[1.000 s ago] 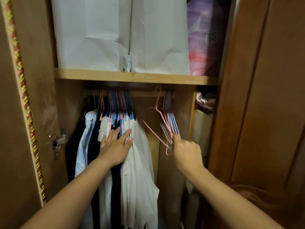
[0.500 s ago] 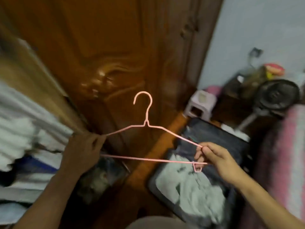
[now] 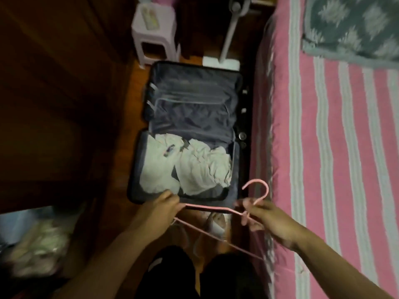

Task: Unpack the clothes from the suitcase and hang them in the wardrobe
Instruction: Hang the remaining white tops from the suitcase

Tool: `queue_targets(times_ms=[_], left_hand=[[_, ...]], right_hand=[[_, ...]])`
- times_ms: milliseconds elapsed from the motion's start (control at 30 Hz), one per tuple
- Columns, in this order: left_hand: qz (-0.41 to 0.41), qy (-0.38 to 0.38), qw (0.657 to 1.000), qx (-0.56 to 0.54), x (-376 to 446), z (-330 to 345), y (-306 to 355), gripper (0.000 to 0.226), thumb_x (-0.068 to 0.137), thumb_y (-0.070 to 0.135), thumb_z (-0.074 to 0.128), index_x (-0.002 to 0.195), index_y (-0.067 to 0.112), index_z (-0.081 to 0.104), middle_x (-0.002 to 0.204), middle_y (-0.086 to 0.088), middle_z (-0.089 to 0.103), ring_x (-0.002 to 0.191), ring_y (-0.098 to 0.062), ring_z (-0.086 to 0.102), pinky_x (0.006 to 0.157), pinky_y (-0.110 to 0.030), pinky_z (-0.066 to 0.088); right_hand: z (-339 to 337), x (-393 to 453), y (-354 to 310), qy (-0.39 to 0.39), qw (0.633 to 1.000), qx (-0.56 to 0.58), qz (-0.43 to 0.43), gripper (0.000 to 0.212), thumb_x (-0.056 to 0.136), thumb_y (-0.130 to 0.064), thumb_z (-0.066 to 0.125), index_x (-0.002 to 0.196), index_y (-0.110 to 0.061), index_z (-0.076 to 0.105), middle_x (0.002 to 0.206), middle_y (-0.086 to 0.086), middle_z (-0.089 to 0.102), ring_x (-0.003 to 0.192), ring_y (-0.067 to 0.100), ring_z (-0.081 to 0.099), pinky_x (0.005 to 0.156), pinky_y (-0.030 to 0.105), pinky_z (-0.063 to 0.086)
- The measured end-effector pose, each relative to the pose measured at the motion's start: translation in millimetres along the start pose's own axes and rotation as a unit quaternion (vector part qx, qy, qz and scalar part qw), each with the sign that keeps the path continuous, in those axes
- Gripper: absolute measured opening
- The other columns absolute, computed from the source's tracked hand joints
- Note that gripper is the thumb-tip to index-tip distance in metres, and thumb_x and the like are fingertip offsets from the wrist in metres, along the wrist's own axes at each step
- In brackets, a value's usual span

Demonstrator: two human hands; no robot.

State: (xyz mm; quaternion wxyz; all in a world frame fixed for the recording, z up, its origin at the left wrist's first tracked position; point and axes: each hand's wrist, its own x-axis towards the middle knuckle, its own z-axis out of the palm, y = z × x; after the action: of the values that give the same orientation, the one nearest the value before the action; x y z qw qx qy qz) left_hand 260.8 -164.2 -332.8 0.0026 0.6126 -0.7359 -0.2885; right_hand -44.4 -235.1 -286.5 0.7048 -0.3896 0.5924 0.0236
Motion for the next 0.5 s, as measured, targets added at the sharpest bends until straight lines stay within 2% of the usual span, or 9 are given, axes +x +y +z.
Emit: queue_targets(times_ms=[33,100,167,267,333,400,500], left_hand=[[-0.055,-0.018,0.998,-0.016,19,20,-9,0.029,0.073,0.027,0.086,0.099,0.025,0.073,0.101,0.005,0.061,0.095,-0.014,0.055,0.071,-0.029,0.054],[-0.17,-0.003,0.984,-0.048,61,67,-31,0.028,0.092,0.027,0.068,0.12,0.025,0.064,0.124,-0.001,0.054,0.113,-0.024,0.053,0.084,-0.037,0.052],[-0.246,-0.032,0.964,-0.099,108,134,-57,0.026,0.099,0.023,0.056,0.124,0.019,0.058,0.124,-0.006,0.053,0.116,-0.027,0.053,0.088,-0.037,0.047],[-0.237,-0.113,0.951,-0.164,181,239,-83,0.021,0.101,0.026,0.051,0.116,0.013,0.058,0.107,-0.008,0.064,0.105,-0.03,0.062,0.085,-0.036,0.051],[-0.23,-0.143,0.949,-0.162,233,302,-88,0.034,0.101,0.034,0.052,0.129,0.013,0.054,0.121,-0.01,0.063,0.113,-0.031,0.059,0.09,-0.039,0.05],[-0.234,-0.14,0.949,-0.162,283,353,-85,0.049,0.1,0.041,0.054,0.139,0.013,0.047,0.136,-0.013,0.054,0.123,-0.034,0.054,0.094,-0.042,0.046],[-0.262,-0.115,0.945,-0.156,344,410,-84,0.071,0.096,0.05,0.057,0.151,0.012,0.033,0.149,-0.014,0.039,0.134,-0.037,0.045,0.099,-0.048,0.044]], right_hand=[[-1,22,12,0.051,0.998,0.03,0.003,0.026,0.099,-0.028,0.056,0.091,-0.008,0.069,0.073,0.008,0.066,0.06,0.011,0.058,0.057,0.019,0.045],[-3,71,47,0.149,0.988,0.045,0.021,0.035,0.101,-0.02,0.055,0.073,-0.001,0.065,0.058,0.005,0.06,0.049,0.011,0.049,0.051,0.019,0.041],[-3,126,86,0.224,0.972,0.068,0.034,0.035,0.101,-0.02,0.056,0.074,0.0,0.068,0.06,0.009,0.064,0.052,0.015,0.053,0.059,0.029,0.044],[1,198,134,0.321,0.934,0.152,0.046,0.019,0.101,-0.02,0.056,0.098,-0.013,0.073,0.072,0.01,0.073,0.066,0.021,0.063,0.067,0.037,0.049],[2,237,156,0.374,0.905,0.198,0.048,0.018,0.102,-0.019,0.053,0.102,-0.019,0.071,0.074,0.006,0.074,0.064,0.017,0.064,0.064,0.033,0.05],[1,271,172,0.394,0.885,0.242,0.05,0.017,0.103,-0.019,0.052,0.103,-0.023,0.068,0.074,0.001,0.074,0.062,0.011,0.065,0.062,0.028,0.051],[4,297,196,0.419,0.872,0.247,0.055,0.019,0.103,-0.021,0.051,0.104,-0.025,0.069,0.078,0.0,0.074,0.068,0.014,0.066,0.065,0.032,0.053]])
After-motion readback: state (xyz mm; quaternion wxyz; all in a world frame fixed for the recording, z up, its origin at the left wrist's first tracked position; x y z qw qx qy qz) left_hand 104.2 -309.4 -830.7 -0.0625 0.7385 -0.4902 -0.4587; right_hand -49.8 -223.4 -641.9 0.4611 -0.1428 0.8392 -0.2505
